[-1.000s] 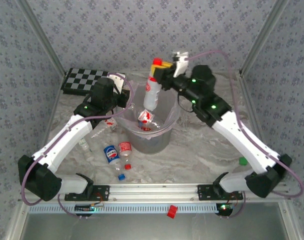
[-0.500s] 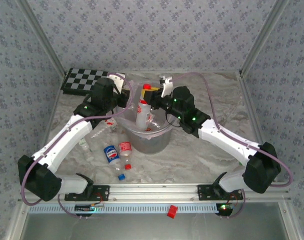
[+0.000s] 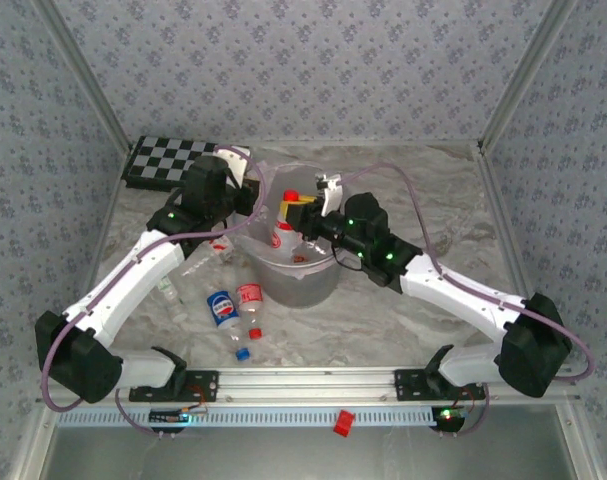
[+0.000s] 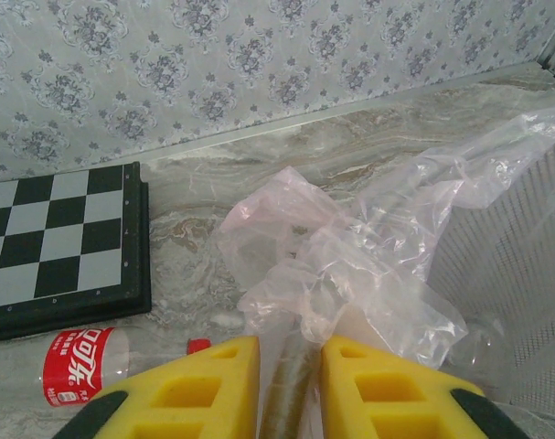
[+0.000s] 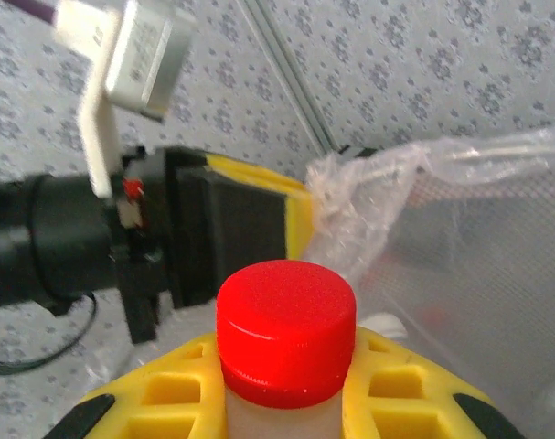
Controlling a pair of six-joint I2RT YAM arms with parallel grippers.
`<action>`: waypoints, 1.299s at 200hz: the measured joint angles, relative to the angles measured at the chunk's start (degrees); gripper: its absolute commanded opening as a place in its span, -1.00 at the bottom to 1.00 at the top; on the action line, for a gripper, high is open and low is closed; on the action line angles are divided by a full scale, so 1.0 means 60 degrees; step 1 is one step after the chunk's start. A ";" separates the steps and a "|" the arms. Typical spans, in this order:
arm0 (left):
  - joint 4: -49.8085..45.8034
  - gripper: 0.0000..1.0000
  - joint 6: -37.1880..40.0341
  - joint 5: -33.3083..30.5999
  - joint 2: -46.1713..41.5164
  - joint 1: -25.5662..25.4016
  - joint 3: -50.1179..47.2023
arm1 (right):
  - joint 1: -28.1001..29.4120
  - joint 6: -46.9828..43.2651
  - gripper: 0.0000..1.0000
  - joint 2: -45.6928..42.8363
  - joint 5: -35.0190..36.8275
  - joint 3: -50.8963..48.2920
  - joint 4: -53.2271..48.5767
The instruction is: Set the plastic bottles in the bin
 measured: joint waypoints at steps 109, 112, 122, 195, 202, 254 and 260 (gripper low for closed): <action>-0.0131 -0.53 -0.0044 0.0153 -0.0051 -0.0055 0.0000 | 0.0871 -0.2484 0.65 -0.0098 0.0925 0.1373 -0.3399; -0.0142 -0.53 -0.0044 0.0142 -0.0051 -0.0055 0.0000 | 0.0871 -0.2565 0.65 -0.0142 0.0925 0.1432 -0.3501; -0.0160 -0.53 -0.0044 0.0124 -0.0051 -0.0055 0.0000 | 0.0831 -0.2648 0.67 -0.0299 0.0936 0.1719 -0.3934; -0.0164 -0.53 -0.0040 0.0055 -0.0051 -0.0055 0.0000 | 0.0248 -0.2809 -0.51 0.0663 0.1137 0.5366 -0.6528; -0.0164 -0.53 -0.0040 0.0055 -0.0051 -0.0055 0.0000 | 0.0233 -0.2790 -0.61 0.1089 0.1137 0.5788 -0.6852; -0.0164 -0.55 -0.0040 0.0051 -0.0051 -0.0055 0.0000 | 0.0215 -0.2583 -0.86 0.3548 0.0936 0.7045 -0.8531; -0.0164 -0.55 -0.0036 0.0051 -0.0051 -0.0055 0.0000 | 0.0244 -0.2546 -0.87 0.3628 0.0918 0.6940 -0.8557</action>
